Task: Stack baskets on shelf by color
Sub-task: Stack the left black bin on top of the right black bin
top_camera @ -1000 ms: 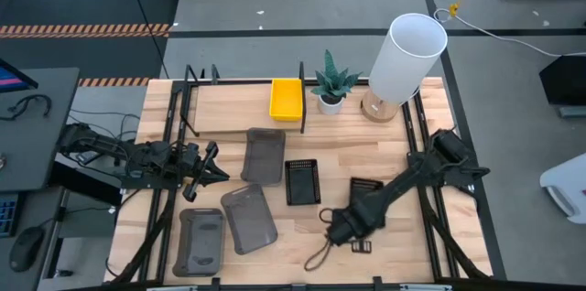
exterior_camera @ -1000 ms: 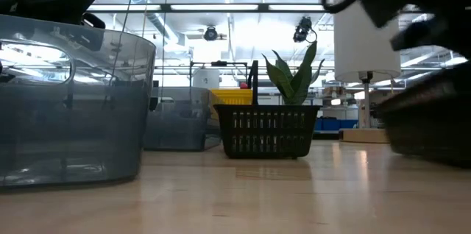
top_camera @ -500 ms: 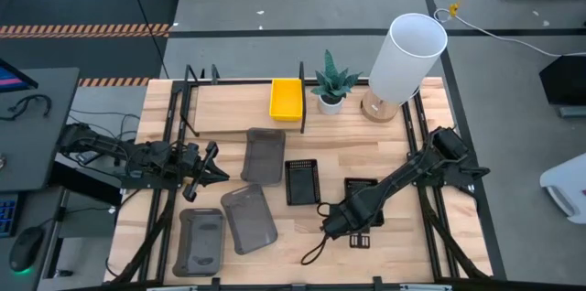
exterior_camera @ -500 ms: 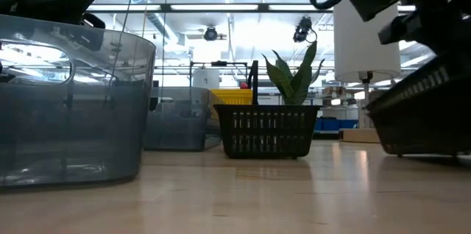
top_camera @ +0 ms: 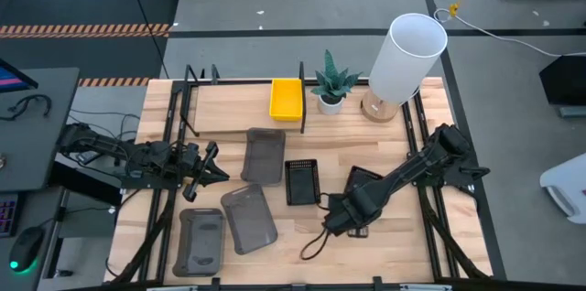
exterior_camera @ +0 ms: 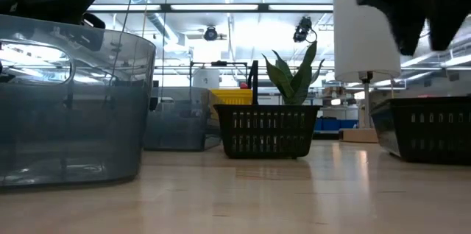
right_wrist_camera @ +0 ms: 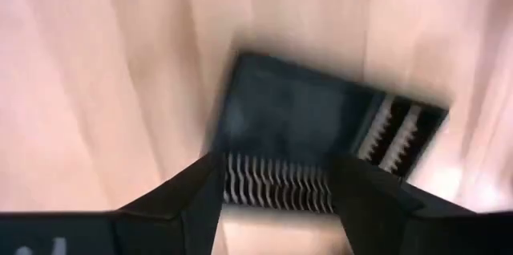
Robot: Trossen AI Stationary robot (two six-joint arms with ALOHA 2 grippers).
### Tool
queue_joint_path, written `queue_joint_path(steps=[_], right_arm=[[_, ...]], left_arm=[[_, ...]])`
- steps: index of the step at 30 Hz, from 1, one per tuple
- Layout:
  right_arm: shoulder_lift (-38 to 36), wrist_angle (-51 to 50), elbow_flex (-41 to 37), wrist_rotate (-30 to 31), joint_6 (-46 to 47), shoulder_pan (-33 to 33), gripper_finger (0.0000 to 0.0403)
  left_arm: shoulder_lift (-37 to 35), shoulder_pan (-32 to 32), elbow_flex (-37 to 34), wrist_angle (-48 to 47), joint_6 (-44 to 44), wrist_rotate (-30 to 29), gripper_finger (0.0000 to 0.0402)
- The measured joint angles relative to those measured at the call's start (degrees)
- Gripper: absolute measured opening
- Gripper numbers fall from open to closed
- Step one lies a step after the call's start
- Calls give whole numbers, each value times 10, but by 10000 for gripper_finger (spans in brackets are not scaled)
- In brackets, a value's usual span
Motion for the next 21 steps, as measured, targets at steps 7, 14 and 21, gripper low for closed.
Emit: queue_joint_path(steps=[7,14,21], right_arm=[[1,5,4,-25,2,-4,220],[4,107,4,8,-13,-4,220],[7,203,3,84,-67,-23,220]], left_arm=[[0,0,0,0,0,0,28],[0,0,0,0,0,0,38],[0,0,0,0,0,0,33]])
